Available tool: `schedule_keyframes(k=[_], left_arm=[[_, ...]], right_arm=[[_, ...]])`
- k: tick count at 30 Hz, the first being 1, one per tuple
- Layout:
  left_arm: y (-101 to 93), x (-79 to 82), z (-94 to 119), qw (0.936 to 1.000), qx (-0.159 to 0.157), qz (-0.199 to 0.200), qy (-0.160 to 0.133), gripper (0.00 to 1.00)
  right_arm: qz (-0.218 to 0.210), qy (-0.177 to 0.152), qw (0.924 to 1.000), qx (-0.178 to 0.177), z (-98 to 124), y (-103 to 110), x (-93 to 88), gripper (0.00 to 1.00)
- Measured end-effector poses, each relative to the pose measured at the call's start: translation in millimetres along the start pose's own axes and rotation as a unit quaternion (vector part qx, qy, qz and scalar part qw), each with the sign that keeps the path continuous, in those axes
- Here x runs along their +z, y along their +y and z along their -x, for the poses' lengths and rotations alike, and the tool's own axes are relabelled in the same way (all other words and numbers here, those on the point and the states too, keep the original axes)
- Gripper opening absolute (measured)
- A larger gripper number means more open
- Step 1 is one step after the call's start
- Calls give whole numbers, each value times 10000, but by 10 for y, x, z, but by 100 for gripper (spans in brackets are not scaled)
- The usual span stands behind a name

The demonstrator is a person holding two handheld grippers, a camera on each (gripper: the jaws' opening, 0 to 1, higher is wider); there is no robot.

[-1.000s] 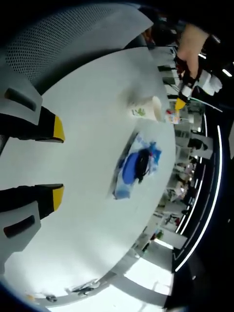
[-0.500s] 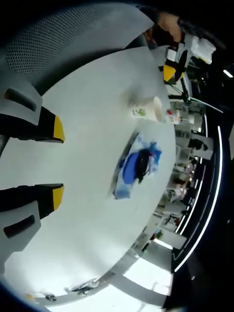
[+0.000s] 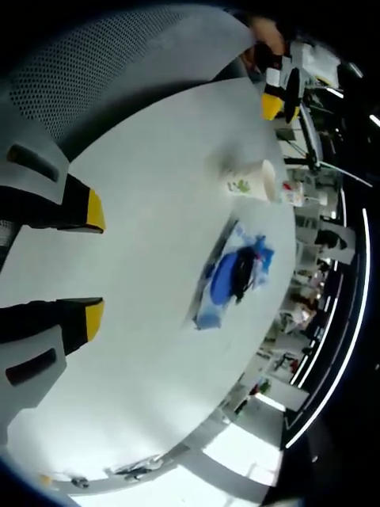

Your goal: Arrange the tabletop items into an orderly group along one side of the table until the central work area is clear of visible clutter.

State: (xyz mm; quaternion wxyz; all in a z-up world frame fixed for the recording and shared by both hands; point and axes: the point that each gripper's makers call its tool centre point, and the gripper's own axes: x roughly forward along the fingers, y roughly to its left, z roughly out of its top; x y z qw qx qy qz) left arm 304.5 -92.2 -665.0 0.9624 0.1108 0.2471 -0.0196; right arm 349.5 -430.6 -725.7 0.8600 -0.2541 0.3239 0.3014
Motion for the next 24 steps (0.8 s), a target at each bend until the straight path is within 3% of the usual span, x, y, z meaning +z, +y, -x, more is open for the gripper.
schedule_keyframes(k=[7, 9, 13, 14, 15, 17, 20, 22, 24], left_arm=[[-23, 46, 23, 10000, -14, -10, -95, 50], [-110, 36, 58, 9998, -119, -62, -138, 52], [-254, -59, 105, 9968, -305, -644, -353, 56], [-206, -69, 82, 9979, -274, -502, -295, 58], [-126, -86, 74, 9996, -168, 159, -190, 62], [10, -53, 86, 9972, -3, 635, -391, 68], [94, -147, 91, 9975, 158, 653, -210, 72], [28, -147, 79, 9982, 54, 580, -173, 72], [-45, -148, 70, 9995, -82, 266, -131, 71]], right_arm=[[-39, 96, 9999, -104, 1, -61, -40, 30], [-116, 126, 9998, -119, 3, -77, -55, 30], [-147, 156, 9997, -119, -3, -72, -61, 30], [-137, 165, 9997, -111, -2, -66, -58, 30], [-123, 168, 9997, -92, -2, -57, -53, 30], [-97, 136, 9998, -72, 7, -39, -27, 31], [-45, -115, 9999, -28, 36, -19, 99, 33], [126, -355, 9993, -4, 72, -12, 244, 35], [237, -603, 9978, 140, 108, 28, 412, 37]])
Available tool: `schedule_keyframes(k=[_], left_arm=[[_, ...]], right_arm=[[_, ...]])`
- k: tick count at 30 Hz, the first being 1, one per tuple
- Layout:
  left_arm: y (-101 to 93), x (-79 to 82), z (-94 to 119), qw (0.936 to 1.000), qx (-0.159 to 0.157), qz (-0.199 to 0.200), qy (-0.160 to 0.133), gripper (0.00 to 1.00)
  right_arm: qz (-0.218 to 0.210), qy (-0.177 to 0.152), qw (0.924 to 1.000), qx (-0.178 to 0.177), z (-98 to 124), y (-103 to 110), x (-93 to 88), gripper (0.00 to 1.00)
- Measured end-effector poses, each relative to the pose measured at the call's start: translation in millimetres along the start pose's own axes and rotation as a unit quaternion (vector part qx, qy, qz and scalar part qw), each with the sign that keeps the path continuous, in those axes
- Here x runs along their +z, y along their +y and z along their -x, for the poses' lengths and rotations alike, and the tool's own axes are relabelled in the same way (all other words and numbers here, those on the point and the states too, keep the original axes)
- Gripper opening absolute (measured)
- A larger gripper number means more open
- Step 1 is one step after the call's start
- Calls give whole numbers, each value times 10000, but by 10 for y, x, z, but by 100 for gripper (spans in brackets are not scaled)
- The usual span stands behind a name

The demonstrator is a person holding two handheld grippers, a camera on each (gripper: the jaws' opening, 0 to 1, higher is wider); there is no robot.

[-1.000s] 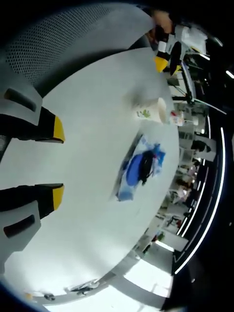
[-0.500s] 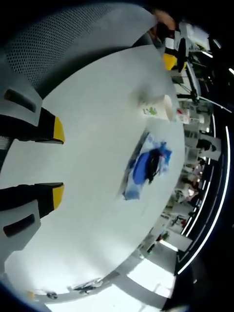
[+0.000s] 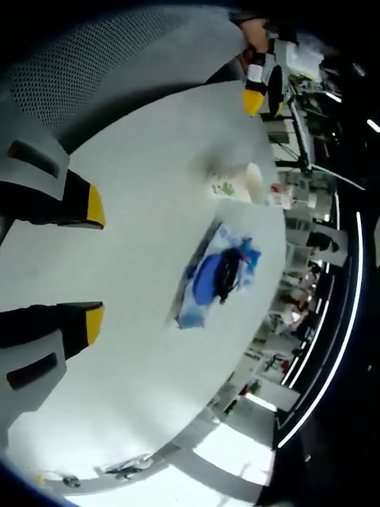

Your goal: Arrange the tabletop items into an orderly group along one side of the table until the central work area is clear of visible clutter.

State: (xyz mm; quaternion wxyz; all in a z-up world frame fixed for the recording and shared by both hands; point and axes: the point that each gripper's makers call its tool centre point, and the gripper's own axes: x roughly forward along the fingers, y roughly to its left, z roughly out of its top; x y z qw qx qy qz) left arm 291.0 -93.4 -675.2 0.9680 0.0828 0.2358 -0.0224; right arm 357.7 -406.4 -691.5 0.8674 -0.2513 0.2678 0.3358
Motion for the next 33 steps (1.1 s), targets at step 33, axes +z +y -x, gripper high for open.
schedule_keyframes(k=[33], left_arm=[[71, -106, -7, 9991, 128, -319, 232, 53]], right_arm=[[2886, -153, 9136, 2861, -1060, 1438, 1557, 32]])
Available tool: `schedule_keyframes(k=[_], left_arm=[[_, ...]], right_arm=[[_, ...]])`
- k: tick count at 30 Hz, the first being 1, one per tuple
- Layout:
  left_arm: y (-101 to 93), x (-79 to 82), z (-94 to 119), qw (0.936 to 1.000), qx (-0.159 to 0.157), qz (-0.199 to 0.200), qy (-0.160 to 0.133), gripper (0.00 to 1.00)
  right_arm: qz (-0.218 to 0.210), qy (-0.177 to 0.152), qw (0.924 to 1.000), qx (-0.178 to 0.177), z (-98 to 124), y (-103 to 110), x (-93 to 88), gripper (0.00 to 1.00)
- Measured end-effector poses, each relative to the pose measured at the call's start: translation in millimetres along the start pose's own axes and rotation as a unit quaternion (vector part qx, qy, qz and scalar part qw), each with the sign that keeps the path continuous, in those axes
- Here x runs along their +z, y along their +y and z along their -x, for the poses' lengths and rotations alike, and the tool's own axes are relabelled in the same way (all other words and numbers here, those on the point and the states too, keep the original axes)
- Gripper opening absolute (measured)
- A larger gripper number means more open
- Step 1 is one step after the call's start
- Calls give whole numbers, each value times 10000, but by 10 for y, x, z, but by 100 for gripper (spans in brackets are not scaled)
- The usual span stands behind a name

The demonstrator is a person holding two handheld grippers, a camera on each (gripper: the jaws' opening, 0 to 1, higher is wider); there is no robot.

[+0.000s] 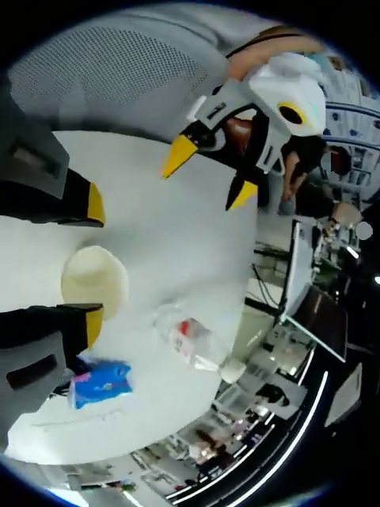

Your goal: Arrange the tabletop items into an orderly group along one side of the table until the central work area is clear of visible clutter.

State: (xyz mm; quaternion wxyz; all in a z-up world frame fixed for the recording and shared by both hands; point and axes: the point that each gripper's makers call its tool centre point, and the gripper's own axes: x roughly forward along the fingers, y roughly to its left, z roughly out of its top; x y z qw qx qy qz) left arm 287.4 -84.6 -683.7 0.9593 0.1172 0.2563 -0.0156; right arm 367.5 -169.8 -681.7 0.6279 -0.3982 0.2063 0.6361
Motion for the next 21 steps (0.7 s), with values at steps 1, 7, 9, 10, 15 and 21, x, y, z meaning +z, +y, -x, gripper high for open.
schedule_keyframes(k=[1, 7, 9, 10, 15, 21], left_arm=[[0, 2, 1, 10000, 1, 4, -6, 53], [-37, 2, -6, 9999, -74, -104, -8, 49], [-40, -1, -7, 9999, -79, -104, 1, 49], [-35, -4, -8, 9999, -71, -111, 9, 49], [-28, 7, -5, 9999, -50, -125, -20, 48], [-38, 10, -8, 9999, -63, -123, -28, 47]], right_arm=[[132, 110, 9998, 139, -25, 46, -35, 26], [611, 374, 9962, 489, -151, 157, -131, 0], [568, 347, 9968, 438, -152, 135, -99, 0], [578, 337, 9969, 423, -150, 112, -80, 0], [317, 123, 9991, 270, -134, -53, 51, 0], [461, 170, 9987, 136, -144, -267, 131, 0]])
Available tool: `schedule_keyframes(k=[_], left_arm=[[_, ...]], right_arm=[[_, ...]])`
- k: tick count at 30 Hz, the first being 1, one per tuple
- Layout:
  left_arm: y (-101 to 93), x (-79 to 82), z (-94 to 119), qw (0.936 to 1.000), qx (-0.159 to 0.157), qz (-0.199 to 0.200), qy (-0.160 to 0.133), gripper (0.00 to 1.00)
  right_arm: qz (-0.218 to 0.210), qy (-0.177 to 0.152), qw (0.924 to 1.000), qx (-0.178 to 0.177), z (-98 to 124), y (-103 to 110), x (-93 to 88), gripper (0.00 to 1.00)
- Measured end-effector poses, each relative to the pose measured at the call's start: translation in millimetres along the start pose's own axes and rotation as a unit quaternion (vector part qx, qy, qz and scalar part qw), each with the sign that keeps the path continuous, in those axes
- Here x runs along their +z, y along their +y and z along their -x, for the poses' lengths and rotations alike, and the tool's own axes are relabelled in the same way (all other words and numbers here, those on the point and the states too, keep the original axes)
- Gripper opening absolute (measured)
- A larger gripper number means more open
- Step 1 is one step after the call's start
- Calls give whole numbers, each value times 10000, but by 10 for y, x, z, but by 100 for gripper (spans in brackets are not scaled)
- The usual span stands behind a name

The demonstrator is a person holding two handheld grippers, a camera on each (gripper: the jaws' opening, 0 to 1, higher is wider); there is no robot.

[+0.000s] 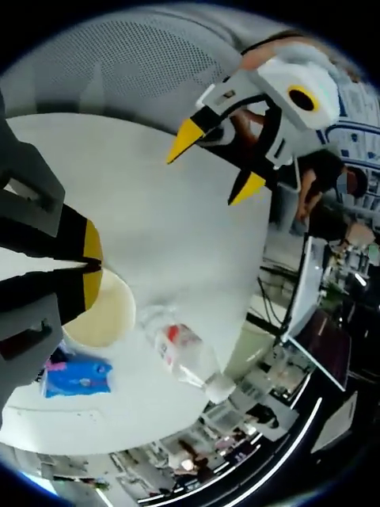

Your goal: Arrange the tabletop items into an orderly group along one side of the table until the central work area is clear of visible clutter.

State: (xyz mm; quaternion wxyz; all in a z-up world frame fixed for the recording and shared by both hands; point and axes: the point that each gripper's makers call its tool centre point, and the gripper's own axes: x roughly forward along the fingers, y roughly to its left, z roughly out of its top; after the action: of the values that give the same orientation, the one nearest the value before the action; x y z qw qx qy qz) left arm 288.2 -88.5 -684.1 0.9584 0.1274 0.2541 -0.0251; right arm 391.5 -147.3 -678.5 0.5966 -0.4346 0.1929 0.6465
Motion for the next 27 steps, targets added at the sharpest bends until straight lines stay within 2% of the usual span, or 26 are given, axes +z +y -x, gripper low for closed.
schedule_keyframes(k=[10, 13, 15, 22, 27], left_arm=[[8, 30, 10, 9999, 21, 82, -88, 48], [26, 206, 36, 9961, -13, 647, -599, 55], [33, 174, 33, 9969, 1, 604, -511, 59], [2, 133, 20, 9979, -37, 512, -393, 54], [13, 140, 23, 9975, -10, 573, -413, 55]], right_arm=[[-6, -136, 9999, -70, 17, -366, 198, 0], [-198, -202, 9995, 142, -6, -367, 233, 0], [-359, -262, 9988, 193, -15, -404, 259, 0], [-375, -73, 9988, 295, -128, -546, 221, 0], [-348, 99, 9989, 283, -248, -634, 109, 0]])
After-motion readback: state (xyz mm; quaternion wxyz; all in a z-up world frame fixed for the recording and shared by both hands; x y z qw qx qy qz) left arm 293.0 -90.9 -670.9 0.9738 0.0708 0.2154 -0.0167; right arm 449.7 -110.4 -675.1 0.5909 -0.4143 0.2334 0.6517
